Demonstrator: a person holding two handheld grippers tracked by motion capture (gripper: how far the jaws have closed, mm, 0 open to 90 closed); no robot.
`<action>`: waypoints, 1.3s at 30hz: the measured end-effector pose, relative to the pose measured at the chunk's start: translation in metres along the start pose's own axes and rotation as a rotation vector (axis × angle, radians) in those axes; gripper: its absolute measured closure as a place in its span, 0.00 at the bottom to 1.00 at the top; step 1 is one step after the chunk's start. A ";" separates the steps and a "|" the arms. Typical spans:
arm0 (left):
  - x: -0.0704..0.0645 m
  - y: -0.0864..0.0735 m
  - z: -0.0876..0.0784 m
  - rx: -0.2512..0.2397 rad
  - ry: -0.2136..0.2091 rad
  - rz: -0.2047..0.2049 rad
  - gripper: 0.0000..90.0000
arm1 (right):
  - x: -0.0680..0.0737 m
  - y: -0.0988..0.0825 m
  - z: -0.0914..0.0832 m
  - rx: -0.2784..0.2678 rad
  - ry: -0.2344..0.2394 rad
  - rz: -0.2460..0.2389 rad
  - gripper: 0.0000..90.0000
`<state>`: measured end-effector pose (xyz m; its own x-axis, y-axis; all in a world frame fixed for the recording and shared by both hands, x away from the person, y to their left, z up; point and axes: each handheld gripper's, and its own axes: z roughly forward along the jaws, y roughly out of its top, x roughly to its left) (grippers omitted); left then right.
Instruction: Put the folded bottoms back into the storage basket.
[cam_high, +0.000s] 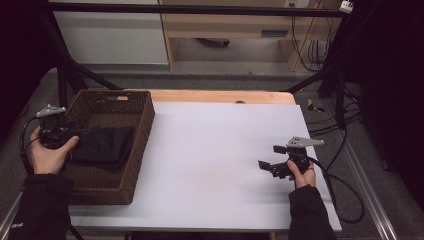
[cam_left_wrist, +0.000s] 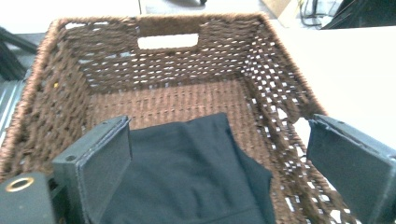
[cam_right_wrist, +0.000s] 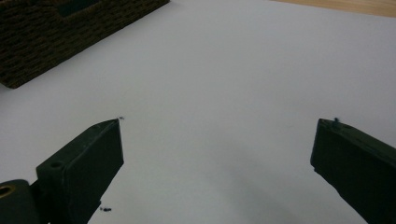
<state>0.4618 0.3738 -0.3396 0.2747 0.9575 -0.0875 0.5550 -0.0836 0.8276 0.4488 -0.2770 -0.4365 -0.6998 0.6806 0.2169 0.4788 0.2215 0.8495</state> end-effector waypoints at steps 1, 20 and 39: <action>-0.002 -0.001 -0.001 -0.003 -0.010 0.000 0.07 | 0.000 0.000 0.000 0.000 -0.001 -0.001 0.03; -0.052 -0.011 -0.003 -0.108 -0.114 0.043 0.05 | 0.000 0.000 0.000 0.000 -0.002 -0.001 0.03; -0.091 -0.036 0.023 -0.103 -0.213 0.138 0.05 | 0.000 0.000 -0.001 0.001 -0.003 -0.002 0.03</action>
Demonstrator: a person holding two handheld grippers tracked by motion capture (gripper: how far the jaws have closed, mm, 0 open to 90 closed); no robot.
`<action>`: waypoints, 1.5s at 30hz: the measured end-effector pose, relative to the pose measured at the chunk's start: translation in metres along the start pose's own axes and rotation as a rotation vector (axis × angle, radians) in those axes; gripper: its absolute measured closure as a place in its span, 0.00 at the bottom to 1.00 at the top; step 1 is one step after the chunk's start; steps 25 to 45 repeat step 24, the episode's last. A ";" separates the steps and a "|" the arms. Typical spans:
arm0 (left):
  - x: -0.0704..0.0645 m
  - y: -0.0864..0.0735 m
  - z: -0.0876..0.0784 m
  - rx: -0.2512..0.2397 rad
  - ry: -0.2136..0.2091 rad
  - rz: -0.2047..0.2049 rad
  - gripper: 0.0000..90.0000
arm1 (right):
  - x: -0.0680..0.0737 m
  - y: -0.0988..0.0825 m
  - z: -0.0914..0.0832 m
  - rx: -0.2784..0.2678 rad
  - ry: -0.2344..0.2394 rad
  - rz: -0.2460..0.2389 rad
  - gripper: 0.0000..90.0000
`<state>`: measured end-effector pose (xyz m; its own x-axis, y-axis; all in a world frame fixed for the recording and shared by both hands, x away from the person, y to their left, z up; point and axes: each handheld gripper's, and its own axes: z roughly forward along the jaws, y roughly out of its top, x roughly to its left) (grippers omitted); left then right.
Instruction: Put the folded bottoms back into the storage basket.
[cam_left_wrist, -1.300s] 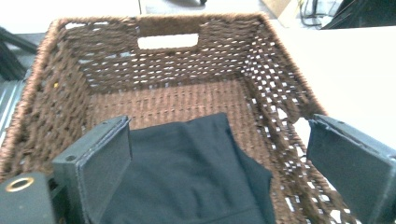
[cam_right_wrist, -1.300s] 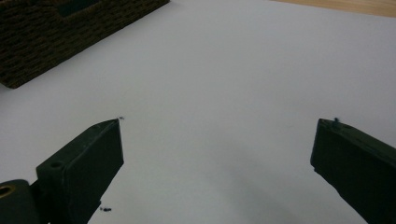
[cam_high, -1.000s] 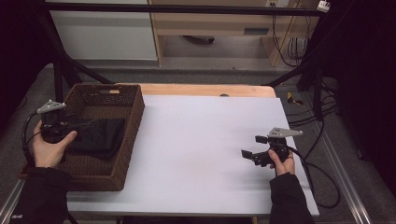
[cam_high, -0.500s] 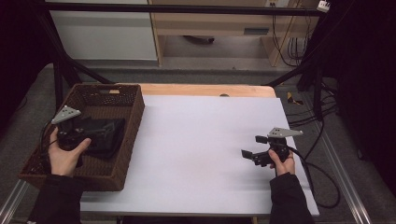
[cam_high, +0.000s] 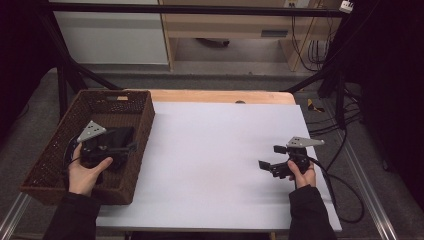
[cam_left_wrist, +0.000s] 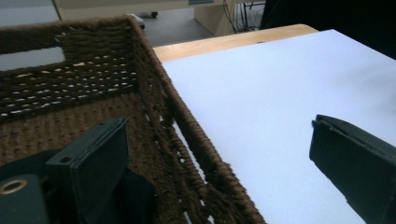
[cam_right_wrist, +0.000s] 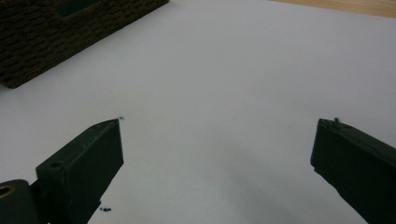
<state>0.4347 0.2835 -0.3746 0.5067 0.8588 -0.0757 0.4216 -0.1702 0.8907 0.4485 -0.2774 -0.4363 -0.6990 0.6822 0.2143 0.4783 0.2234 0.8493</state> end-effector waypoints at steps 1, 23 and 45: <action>-0.001 -0.001 0.001 0.002 -0.010 0.002 0.05 | 0.000 0.000 0.000 0.000 0.000 0.000 0.03; -0.013 -0.015 0.014 0.036 -0.092 0.057 0.05 | 0.001 -0.001 0.000 0.005 0.002 -0.006 0.03; -0.013 -0.015 0.014 0.038 -0.087 0.060 0.05 | 0.001 -0.001 0.000 0.005 0.003 -0.006 0.03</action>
